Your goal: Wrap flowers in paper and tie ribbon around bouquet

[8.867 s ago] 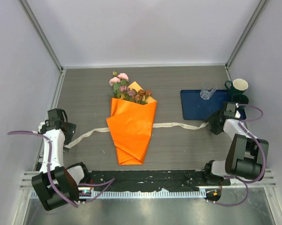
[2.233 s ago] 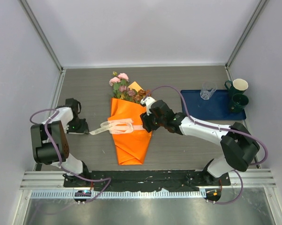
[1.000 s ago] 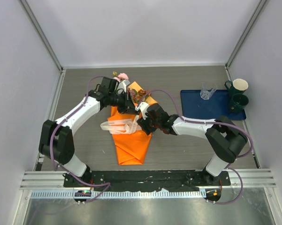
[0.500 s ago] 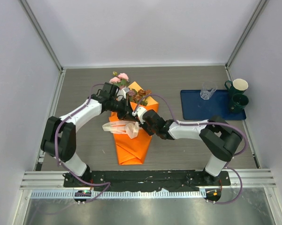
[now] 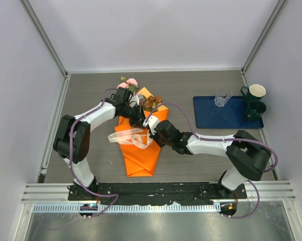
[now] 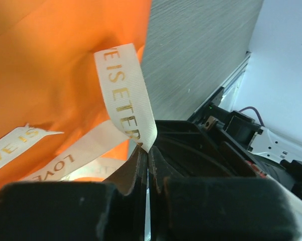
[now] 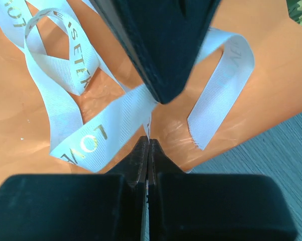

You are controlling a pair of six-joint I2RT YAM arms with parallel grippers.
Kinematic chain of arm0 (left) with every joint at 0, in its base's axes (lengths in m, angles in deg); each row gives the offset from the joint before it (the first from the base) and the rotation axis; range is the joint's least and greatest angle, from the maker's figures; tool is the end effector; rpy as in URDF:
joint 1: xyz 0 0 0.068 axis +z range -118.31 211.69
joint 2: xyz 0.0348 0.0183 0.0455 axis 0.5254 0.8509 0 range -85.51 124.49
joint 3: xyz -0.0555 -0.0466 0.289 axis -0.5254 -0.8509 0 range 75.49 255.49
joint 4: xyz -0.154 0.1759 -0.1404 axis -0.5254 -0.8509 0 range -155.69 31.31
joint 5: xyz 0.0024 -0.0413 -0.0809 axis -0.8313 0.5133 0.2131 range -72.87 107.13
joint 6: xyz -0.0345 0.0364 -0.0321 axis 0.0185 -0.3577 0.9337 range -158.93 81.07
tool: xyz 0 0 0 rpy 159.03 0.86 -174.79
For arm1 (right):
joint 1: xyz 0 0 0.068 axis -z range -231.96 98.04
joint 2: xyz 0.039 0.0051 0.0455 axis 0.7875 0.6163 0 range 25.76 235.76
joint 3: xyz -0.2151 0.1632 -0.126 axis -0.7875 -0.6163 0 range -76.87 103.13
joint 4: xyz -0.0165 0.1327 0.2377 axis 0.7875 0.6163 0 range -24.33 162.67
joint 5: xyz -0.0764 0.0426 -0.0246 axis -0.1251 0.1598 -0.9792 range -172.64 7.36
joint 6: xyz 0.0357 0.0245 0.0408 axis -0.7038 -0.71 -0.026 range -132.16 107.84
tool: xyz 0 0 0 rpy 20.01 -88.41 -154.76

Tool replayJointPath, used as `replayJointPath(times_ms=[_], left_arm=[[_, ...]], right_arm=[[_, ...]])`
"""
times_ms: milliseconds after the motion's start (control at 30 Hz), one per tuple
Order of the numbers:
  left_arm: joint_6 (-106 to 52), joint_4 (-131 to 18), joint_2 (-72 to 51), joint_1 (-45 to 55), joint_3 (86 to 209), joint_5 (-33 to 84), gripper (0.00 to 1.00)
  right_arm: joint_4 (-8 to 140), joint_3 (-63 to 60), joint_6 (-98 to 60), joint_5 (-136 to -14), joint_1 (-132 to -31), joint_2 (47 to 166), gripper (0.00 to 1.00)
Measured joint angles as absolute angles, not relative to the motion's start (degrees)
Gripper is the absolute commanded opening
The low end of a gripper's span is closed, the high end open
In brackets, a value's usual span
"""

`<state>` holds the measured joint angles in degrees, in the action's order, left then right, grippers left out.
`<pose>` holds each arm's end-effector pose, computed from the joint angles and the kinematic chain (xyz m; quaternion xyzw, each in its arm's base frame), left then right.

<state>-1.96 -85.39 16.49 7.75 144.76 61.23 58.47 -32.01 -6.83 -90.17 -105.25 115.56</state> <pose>0.3371 -0.1830 0.2179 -0.0030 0.8995 -0.4360 0.0271 0.2054 0.2658 0.1925 -0.4134 0.7954 0.1247 0.4254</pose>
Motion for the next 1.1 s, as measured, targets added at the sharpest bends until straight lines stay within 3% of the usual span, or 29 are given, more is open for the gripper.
replayJointPath(times_ms=[133, 300, 400, 933, 1100], left_arm=[[-4.34, -88.60, 16.95, 7.75, 144.85, 59.07, 0.11], [-6.83, -91.49, 16.97, 7.75, 144.83, 56.07, 0.40], [-7.20, -92.49, 16.44, 7.75, 144.83, 54.61, 0.49], [-2.74, -87.20, 6.98, 7.62, 143.34, 46.54, 0.46], [-0.97, -83.18, 11.63, 7.09, 144.70, 45.91, 0.33]], right_arm=[[57.70, -33.21, -7.42, -90.02, -105.25, 115.25, 0.00], [57.35, -33.51, -7.80, -90.04, -105.23, 115.25, 0.00], [57.09, -33.60, -7.84, -90.02, -105.25, 114.99, 0.00], [56.63, -33.82, -8.25, -89.78, -105.23, 113.72, 0.00], [56.65, -33.82, -8.28, -89.75, -105.25, 113.72, 0.00]])
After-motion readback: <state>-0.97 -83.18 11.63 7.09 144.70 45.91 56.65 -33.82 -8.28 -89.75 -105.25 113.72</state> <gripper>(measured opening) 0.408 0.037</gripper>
